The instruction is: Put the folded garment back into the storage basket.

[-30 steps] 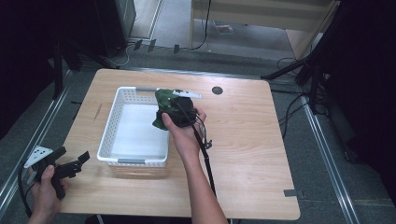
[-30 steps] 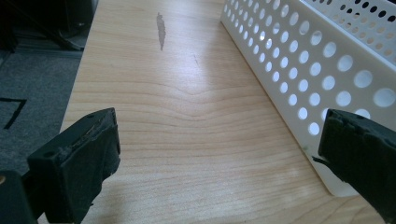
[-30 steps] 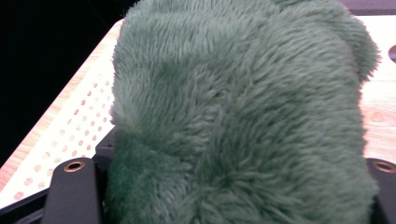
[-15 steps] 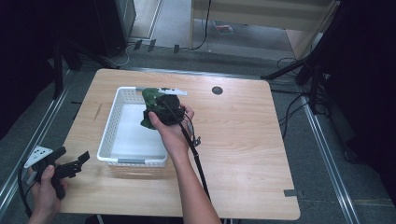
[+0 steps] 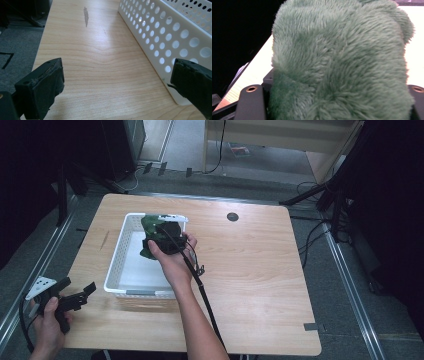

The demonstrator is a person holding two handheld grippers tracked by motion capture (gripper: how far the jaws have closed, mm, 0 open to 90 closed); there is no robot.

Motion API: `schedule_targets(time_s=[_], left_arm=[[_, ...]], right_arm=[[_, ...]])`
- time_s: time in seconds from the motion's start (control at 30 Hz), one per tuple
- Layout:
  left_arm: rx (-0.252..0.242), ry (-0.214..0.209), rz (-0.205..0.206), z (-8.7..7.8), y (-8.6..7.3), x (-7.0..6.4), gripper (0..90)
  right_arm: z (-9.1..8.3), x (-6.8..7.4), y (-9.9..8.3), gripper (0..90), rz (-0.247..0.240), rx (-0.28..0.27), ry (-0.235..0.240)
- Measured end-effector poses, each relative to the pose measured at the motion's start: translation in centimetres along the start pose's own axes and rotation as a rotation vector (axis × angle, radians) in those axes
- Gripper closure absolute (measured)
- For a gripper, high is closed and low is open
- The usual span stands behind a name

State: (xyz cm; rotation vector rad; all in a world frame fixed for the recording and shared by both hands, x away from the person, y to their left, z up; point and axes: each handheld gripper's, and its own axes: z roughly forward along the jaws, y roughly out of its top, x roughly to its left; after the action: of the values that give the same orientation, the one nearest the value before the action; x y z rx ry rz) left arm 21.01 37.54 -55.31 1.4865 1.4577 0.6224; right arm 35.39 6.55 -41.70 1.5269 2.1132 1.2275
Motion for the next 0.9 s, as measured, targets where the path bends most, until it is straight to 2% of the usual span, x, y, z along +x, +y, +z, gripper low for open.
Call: schedule_targets(time_s=[0.43, 0.7, 0.9], left_arm=[[0.0, -0.001, -0.003, 0.0, 0.0, 0.0, 0.0], [0.0, -0.001, -0.004, 0.0, 0.0, 0.0, 0.0], [0.0, -0.002, -0.002, 0.0, 0.0, 0.0, 0.0]], right_arm=[[2.0, 0.9, -0.8, 27.6, 0.023, 0.015, 0.022], [3.7, 1.5, -1.4, 27.7, 0.03, 0.005, 0.0], [4.8, 1.9, -1.8, 27.7, 0.008, -0.003, -0.026]])
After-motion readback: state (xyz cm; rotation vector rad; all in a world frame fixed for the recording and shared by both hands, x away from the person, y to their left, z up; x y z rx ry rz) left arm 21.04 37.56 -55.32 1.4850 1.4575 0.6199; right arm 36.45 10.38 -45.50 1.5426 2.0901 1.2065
